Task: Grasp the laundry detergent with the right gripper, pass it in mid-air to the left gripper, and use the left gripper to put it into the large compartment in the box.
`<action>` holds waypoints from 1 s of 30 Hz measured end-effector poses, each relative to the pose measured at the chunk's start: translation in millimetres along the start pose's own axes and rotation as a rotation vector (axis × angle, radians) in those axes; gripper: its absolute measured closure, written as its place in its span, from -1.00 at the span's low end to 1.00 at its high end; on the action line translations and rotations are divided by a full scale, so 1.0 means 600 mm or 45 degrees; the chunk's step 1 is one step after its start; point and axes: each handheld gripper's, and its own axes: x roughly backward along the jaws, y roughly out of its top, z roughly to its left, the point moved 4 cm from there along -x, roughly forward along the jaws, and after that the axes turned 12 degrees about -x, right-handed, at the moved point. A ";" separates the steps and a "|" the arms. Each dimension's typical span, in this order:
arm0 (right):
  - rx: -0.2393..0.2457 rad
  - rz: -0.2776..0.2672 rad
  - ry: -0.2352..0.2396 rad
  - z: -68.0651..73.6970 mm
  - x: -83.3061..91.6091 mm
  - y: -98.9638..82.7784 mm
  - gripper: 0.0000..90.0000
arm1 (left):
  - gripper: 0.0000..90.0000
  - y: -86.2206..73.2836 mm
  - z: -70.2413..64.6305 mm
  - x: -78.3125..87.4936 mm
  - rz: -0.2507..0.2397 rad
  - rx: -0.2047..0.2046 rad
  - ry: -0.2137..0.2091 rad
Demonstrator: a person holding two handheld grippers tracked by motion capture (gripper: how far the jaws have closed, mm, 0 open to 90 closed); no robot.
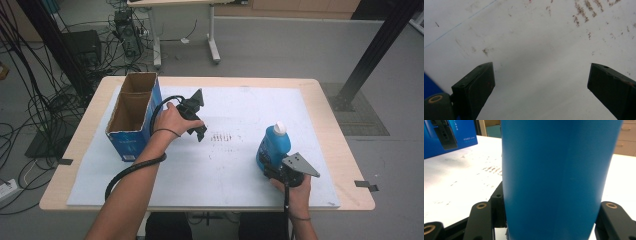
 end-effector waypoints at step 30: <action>0.004 -0.002 -0.010 0.003 0.000 -0.001 -0.07 | -0.83 -0.006 -0.003 0.001 0.001 -0.007 0.006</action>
